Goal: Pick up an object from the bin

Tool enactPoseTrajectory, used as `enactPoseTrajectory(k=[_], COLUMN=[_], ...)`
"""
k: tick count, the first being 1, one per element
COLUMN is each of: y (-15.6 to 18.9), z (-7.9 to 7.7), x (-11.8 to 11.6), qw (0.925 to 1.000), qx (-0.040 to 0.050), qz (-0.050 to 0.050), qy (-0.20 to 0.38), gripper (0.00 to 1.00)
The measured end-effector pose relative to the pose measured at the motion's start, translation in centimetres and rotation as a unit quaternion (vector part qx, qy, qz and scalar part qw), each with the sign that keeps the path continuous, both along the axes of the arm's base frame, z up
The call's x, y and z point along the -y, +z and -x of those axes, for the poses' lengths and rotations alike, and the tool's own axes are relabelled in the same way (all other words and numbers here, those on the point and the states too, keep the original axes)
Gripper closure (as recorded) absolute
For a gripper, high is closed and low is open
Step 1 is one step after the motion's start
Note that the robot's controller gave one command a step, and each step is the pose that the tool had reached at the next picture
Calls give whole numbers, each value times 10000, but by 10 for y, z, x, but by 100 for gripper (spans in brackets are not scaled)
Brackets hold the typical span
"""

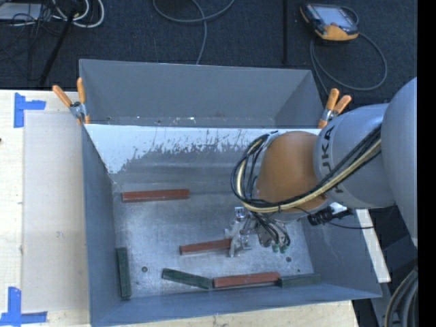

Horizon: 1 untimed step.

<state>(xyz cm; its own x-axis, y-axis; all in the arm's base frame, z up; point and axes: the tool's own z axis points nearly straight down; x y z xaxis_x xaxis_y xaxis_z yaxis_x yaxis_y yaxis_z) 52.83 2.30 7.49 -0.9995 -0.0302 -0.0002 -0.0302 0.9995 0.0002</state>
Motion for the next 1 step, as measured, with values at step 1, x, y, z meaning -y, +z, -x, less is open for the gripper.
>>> enactPoseTrajectory(k=[1], y=[128], z=[0], x=[-1], qw=[9997], qx=[5], qz=[2], qy=[244], gripper=[100])
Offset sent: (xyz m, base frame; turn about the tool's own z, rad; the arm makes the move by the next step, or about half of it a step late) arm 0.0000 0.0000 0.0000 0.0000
